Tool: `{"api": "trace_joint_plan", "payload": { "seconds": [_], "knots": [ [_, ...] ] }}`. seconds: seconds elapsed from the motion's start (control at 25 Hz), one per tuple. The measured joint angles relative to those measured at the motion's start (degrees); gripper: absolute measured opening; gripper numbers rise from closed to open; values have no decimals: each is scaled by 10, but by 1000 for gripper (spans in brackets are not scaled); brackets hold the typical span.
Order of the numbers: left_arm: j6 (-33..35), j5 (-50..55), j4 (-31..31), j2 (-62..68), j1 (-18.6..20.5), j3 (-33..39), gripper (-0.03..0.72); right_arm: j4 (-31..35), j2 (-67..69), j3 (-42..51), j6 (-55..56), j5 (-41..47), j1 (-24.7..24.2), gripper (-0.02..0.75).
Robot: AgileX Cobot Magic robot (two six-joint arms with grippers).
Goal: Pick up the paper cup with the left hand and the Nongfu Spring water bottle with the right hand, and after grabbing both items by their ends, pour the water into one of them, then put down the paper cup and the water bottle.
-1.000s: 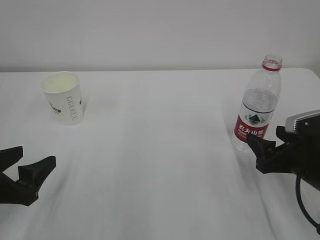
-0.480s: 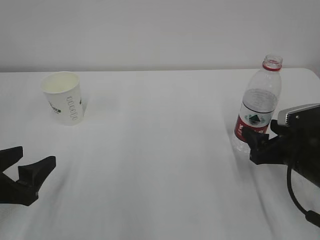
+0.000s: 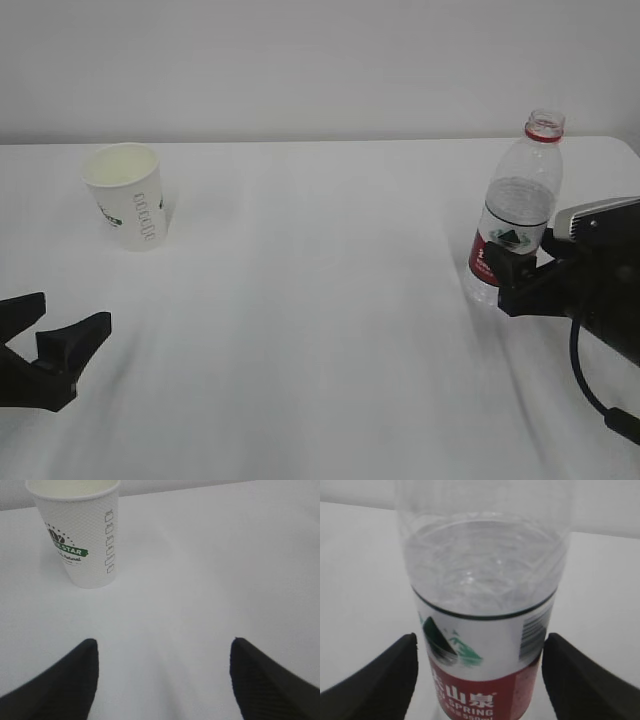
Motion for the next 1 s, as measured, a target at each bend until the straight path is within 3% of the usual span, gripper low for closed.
{"api": "trace_joint_plan", "payload": {
  "seconds": [1.0],
  "knots": [
    [0,0,-3,0,0,0,592,1,54,-53,0,-7,0,591]
  ]
}}
